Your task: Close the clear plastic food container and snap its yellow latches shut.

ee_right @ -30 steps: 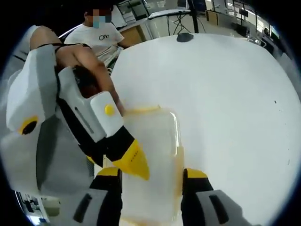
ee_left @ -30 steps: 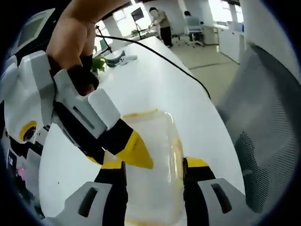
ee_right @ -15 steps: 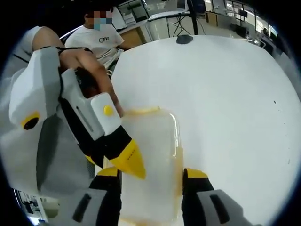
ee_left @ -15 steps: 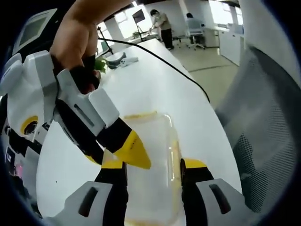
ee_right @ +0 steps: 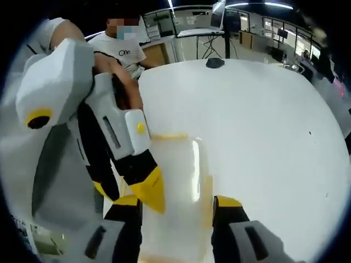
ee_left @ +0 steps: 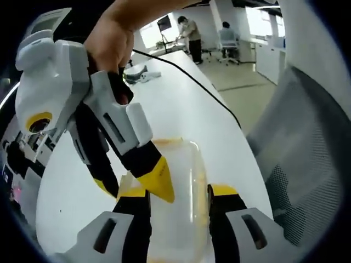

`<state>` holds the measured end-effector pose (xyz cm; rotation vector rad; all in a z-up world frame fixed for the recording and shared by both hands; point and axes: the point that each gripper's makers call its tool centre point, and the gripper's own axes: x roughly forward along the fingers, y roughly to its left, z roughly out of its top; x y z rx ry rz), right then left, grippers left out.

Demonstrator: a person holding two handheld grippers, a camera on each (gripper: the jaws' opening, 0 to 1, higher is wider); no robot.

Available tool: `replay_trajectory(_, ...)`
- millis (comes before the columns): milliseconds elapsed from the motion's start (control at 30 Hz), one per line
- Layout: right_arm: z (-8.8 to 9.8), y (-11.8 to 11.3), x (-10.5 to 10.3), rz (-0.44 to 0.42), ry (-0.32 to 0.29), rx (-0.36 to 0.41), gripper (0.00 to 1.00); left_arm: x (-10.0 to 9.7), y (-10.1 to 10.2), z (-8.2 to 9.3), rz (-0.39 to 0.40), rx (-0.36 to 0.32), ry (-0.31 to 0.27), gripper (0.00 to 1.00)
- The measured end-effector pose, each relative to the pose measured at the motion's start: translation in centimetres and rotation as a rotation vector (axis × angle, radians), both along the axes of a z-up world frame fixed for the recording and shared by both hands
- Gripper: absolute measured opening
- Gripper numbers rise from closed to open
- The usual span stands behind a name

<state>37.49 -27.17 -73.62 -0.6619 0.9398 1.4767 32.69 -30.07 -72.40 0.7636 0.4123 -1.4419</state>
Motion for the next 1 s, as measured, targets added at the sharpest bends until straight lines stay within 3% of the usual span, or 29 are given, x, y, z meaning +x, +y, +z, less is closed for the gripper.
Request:
replay_trajectory(67,0.3,0.1,0.1,0.001,-0.042,0.018,0.51,0.1,0.0,0.4,-0.002,-0.006,0.005,0.39)
replay_trajectory(233,1.3,0.0,-0.3,-0.011,-0.073,0.059,0.53,0.6,0.5,1.0,0.043,-0.029,0.074,0.43)
replay_trajectory(500,1.8,-1.3,-1.4,-0.026,-0.098,0.081,0.69,1.7,2.1,2.0,0.059,-0.044,0.127,0.56)
replay_trajectory(667,1.8,-1.9,-1.8,-0.044,-0.128,0.101,0.83,2.2,3.7,1.5,0.048,0.002,0.141,0.67)
replay_trajectory(867,1.0,-3.0,-2.6,-0.036,-0.144,0.073,0.83,3.4,4.9,1.1,0.060,0.021,0.146,0.78)
replay_trajectory(1000,0.4,-3.6,-2.9,-0.048,-0.158,0.066,0.91,3.5,5.6,0.0,0.049,0.064,0.154,0.84)
